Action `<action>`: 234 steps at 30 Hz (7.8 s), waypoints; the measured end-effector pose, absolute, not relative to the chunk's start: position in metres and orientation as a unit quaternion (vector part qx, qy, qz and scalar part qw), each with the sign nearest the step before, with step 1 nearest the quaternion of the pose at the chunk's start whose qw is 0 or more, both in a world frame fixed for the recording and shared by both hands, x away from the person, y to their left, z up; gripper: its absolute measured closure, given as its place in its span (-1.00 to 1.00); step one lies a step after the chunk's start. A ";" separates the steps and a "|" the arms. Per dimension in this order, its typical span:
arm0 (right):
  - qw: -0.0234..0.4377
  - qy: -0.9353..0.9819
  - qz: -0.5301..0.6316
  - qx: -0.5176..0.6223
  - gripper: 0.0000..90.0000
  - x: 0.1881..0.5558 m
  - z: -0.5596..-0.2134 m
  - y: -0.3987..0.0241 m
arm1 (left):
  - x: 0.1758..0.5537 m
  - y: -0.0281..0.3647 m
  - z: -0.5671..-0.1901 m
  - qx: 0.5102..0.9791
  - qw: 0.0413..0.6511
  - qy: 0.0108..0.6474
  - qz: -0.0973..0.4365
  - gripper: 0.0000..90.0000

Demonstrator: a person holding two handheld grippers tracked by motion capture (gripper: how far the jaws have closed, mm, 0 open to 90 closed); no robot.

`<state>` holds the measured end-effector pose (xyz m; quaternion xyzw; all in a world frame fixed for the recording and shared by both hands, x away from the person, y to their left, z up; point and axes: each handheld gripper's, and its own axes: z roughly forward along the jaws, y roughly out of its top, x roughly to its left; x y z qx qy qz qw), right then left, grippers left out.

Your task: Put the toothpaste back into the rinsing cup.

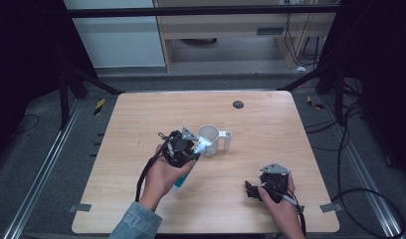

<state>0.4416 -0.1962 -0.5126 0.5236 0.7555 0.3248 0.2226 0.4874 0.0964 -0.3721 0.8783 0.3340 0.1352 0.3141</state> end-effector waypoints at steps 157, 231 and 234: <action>0.224 0.756 0.325 0.522 -0.99 0.442 -0.513 -0.196 | 0.556 0.060 -0.300 0.780 0.472 0.339 0.231 0.75; 0.224 0.756 0.325 0.522 -0.99 0.442 -0.513 -0.197 | 0.560 0.061 -0.363 0.750 0.493 0.355 0.262 0.75; 0.224 0.756 0.325 0.522 -0.99 0.442 -0.513 -0.197 | 0.560 0.060 -0.365 0.751 0.492 0.354 0.261 0.75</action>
